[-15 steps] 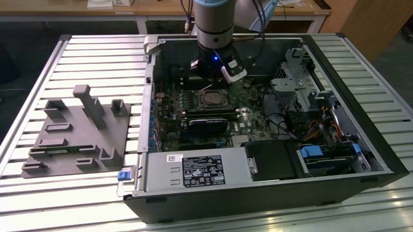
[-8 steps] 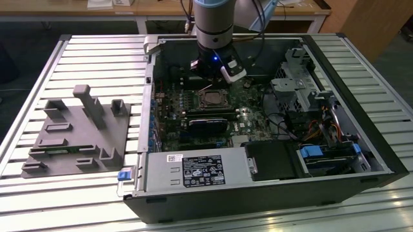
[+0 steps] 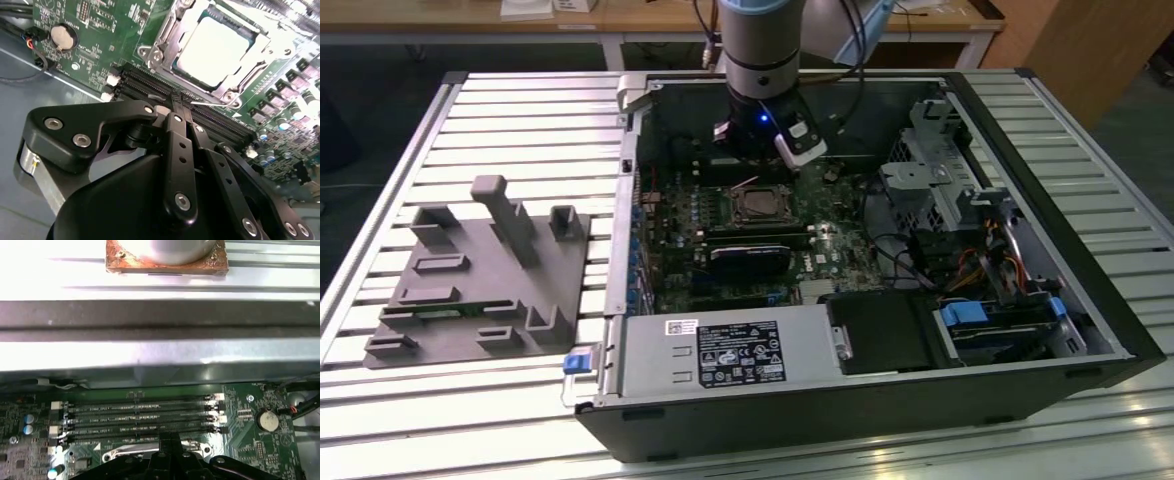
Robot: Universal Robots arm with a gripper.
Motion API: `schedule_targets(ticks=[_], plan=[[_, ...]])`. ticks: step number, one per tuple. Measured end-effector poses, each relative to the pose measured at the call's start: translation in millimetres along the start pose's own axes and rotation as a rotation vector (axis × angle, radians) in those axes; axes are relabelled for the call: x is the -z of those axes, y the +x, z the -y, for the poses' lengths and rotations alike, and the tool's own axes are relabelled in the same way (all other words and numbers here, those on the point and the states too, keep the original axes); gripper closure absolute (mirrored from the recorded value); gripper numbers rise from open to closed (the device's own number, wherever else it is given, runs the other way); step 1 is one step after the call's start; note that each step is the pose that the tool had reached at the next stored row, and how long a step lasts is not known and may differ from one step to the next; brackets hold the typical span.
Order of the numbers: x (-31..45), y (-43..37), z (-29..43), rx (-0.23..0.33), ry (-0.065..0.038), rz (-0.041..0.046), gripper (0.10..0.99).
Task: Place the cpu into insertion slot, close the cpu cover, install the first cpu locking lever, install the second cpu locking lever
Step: 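Install the first cpu locking lever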
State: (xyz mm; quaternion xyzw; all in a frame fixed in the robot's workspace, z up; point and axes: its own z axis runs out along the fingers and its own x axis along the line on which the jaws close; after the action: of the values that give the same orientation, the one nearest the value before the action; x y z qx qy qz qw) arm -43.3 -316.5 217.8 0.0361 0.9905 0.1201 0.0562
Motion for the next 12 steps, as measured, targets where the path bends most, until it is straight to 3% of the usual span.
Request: schedule_targets(ticks=[3,6,9,12], plan=[[-2.6,0.8,-2.5,0.0,0.0,0.0012,0.98],[-6.3,2.4,-2.5,0.003,0.001,0.0101,0.98],[-8.4,4.4,-2.0,0.006,0.006,0.023,0.98],[-9.2,6.7,-1.6,0.013,0.02,0.0408,0.98]])
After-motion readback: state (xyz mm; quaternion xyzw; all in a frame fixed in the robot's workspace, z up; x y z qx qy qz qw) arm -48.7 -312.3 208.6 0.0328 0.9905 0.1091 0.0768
